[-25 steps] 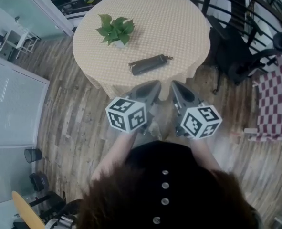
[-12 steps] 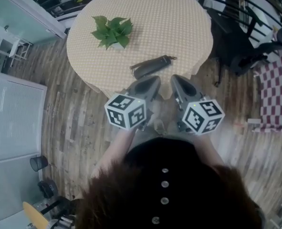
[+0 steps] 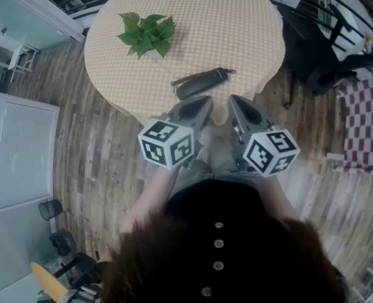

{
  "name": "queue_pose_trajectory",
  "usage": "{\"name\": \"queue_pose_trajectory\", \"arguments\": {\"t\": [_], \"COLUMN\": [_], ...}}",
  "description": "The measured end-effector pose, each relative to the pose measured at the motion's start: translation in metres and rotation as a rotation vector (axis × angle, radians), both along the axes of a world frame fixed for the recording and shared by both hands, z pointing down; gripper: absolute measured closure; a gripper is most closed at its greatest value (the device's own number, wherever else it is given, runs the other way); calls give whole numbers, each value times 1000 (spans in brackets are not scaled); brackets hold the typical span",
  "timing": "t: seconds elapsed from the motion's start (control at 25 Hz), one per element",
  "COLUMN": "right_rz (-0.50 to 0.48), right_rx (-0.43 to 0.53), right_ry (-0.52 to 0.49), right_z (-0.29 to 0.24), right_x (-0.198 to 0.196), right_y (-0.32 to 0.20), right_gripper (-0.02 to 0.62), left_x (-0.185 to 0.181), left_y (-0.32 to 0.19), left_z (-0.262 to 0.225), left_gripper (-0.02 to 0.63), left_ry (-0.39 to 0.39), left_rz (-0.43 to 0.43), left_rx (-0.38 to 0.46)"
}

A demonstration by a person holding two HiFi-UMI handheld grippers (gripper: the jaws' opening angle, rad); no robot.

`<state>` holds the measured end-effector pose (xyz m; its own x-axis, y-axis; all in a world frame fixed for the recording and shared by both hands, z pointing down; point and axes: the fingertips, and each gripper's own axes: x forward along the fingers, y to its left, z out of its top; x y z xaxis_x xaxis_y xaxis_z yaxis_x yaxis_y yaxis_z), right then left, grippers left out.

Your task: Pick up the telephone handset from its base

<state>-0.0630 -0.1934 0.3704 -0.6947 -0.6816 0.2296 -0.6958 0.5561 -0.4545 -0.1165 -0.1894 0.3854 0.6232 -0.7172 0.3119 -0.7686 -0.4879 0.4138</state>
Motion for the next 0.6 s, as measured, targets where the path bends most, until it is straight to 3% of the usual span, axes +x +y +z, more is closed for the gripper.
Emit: {"name": "queue_pose_trajectory", "arguments": {"t": [0.32,0.6], "right_rz": [-39,-53], "right_rx": [-5,-36], "right_ry": [5,24], "right_z": [-6,3], "right_x": [-9,-8], "right_y": [-28,-51], "right_gripper": [586,586], "left_x": [-9,-9], "left_y": [-28,-48], "left_z": [2,13], "left_gripper": [600,598], "left_ry": [-51,-189], "left_rz": [-11,21], "left_rx": [-3,9]}}
